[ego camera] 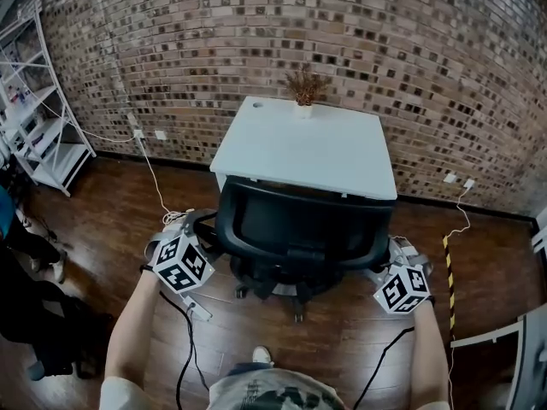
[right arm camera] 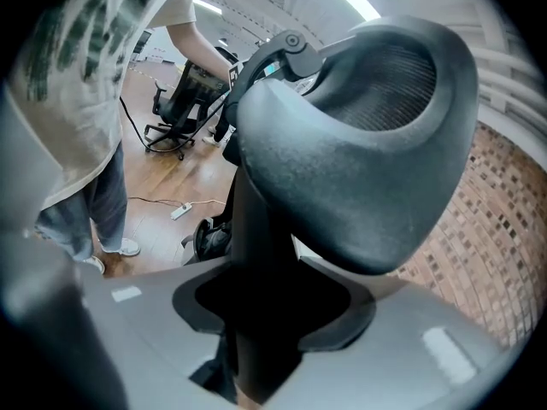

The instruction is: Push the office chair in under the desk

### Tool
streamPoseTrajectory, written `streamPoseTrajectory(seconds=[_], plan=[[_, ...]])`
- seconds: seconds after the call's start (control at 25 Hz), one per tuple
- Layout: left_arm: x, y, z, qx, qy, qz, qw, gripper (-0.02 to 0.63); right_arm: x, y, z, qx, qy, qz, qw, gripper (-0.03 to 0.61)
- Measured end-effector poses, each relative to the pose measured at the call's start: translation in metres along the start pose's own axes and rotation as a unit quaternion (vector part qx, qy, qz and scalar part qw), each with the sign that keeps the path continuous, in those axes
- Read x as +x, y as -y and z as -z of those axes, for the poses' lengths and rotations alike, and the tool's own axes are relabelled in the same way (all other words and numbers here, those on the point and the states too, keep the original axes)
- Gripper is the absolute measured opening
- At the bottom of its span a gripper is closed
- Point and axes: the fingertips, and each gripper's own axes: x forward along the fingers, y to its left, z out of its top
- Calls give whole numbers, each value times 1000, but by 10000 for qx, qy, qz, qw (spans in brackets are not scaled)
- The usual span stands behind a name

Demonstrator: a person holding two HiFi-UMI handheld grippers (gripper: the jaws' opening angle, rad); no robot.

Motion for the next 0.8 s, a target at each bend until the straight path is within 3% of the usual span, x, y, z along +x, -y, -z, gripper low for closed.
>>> streamPoseTrajectory(seconds=[0.8], plan=[[84, -81, -1, 21, 23, 49, 10000, 336, 71, 74, 31, -32, -46, 164, 9999, 183]])
